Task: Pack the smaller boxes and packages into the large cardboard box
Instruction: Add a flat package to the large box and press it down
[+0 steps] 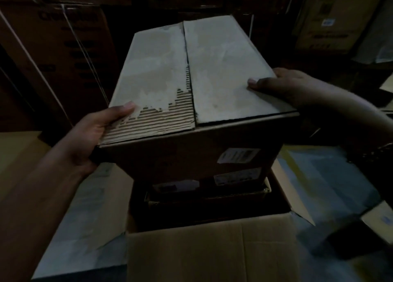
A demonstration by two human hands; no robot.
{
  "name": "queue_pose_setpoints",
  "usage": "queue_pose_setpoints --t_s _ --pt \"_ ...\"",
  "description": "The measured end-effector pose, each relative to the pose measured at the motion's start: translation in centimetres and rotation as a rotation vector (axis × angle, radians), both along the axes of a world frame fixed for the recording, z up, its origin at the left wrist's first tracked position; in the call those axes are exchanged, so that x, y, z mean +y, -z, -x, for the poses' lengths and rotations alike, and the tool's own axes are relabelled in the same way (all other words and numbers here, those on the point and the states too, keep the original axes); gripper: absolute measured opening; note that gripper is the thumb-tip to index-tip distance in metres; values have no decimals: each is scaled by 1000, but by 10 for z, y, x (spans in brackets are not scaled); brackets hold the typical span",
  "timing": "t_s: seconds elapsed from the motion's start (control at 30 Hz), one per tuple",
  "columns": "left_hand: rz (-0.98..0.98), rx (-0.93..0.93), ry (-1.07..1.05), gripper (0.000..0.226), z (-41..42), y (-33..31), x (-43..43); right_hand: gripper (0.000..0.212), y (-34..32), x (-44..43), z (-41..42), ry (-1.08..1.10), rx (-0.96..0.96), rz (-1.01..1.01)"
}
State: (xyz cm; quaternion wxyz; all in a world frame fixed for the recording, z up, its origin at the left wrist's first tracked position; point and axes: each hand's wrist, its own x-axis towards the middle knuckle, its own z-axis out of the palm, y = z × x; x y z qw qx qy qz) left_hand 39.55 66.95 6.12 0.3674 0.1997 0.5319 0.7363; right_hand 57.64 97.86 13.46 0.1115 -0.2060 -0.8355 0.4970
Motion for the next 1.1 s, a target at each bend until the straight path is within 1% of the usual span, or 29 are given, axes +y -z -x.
queue_pose_setpoints --t_s 0.03,0.13,0.23,0.3,0.33,0.37,0.43,0.47,0.5,0.53,0.57,0.6,0.63,0.67,0.7,0.77,0.83,0.9,1.03,1.1 --pt "-1 1 7 30 1 2 -3 31 -1 -4 0 22 -22 -17" --pt "9 -11 -1 30 3 9 -8 44 6 -1 3 16 -81 -70" --pt "85 -41 -18 31 3 23 -5 68 23 1 8 43 -121 -31" --pt "200 -47 -48 39 5 41 0 64 43 6 12 42 -129 -5" --pt "278 -13 -72 46 6 52 4 63 57 10 14 36 -135 12" --pt "361 56 -102 50 7 63 7 66 71 12 15 24 -149 23" --pt "460 252 -149 43 9 84 14 78 107 22 18 -2 -177 25" --pt "488 355 -153 42 10 96 18 77 127 26 20 4 -204 20" --pt "552 477 -145 49 12 110 21 73 145 28 20 20 -243 -24" --pt "699 648 -118 62 15 126 24 71 164 30 20 32 -300 -145" --pt "907 849 -76 73 14 142 27 69 183 30 21 7 -368 -302" --pt "1091 1037 -21 79 10 157 28 67 201 27 21 -53 -443 -443" --pt "1199 1158 40 78 6 169 30 65 215 20 21 -124 -525 -554" --pt "1243 1181 91 74 3 177 30 65 225 11 20 -176 -583 -636" --pt "1248 1155 113 69 2 182 30 66 233 3 18 -202 -602 -697" --pt "1250 1137 113 64 4 185 30 71 238 -5 16 -199 -561 -771" --pt "1253 1130 112 63 4 181 30 70 235 -8 17 -188 -543 -802" --pt "1254 1129 112 61 2 179 31 65 231 -6 18 -196 -558 -805" --pt "1263 1211 75 53 -3 174 39 66 228 -6 24 -213 -579 -792" --pt "1231 1280 22 56 -7 172 49 69 227 -9 28 -191 -569 -791"
